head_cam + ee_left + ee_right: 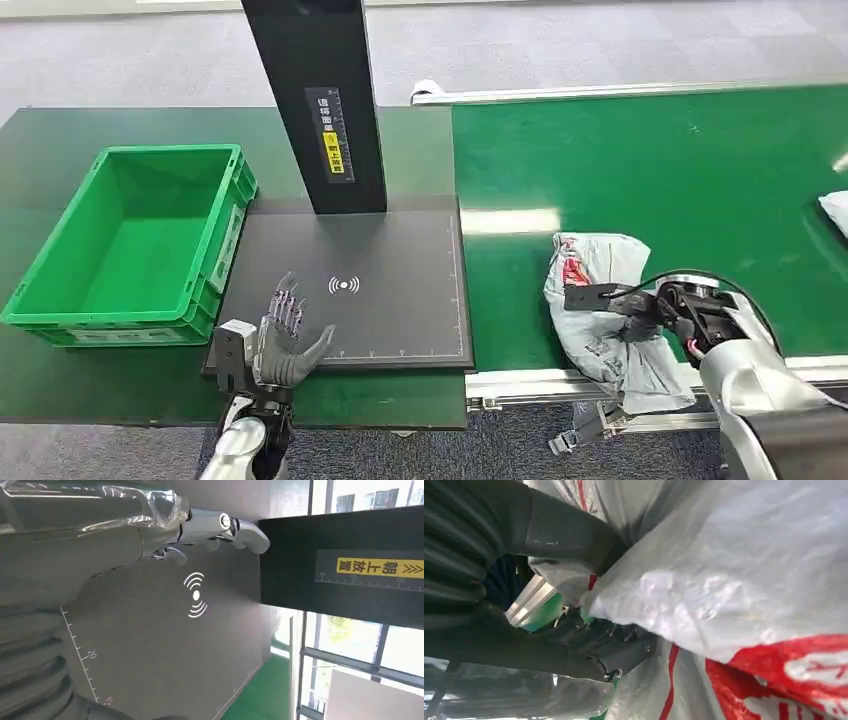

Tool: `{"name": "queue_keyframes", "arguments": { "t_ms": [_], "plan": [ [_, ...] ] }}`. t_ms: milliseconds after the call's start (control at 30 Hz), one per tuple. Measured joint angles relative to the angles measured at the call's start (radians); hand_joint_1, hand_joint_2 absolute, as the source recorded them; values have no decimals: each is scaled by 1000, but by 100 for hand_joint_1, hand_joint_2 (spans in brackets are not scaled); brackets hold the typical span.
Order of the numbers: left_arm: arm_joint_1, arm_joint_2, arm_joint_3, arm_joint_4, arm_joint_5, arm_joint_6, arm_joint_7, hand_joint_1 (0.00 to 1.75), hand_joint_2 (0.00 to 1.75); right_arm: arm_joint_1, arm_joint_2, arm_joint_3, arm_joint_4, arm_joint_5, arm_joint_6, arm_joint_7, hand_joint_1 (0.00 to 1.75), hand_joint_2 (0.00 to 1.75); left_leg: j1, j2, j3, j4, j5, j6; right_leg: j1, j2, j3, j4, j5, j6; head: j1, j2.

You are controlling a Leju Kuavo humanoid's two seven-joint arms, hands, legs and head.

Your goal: Moved the parcel from conveyor to table for the left to box.

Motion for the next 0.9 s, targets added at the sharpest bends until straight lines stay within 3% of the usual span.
{"name": "queue_keyframes", "arguments": {
  "t_ms": [567,633,733,900],
  "plan": [
    [3,-2,0,2,2,11,2,0,175,5,-2,5,2,-17,-38,5,175,175,0,0,0,0,0,0,0,0,0,0,0,0,0,0],
    [12,0,1,-2,3,17,2,0,175,3,0,4,2,-29,-104,4,175,175,0,0,-1,0,0,0,0,0,1,0,0,0,0,0],
    [55,4,4,-54,5,32,15,0,175,-2,15,-16,-11,-75,-347,-33,175,175,0,2,-1,0,0,0,0,1,0,0,0,0,0,0],
    [125,8,15,-167,-2,43,50,0,175,-17,48,-80,-74,-182,-706,-209,175,175,0,-1,-1,0,0,0,0,0,0,0,0,0,0,0]
  ]
}}
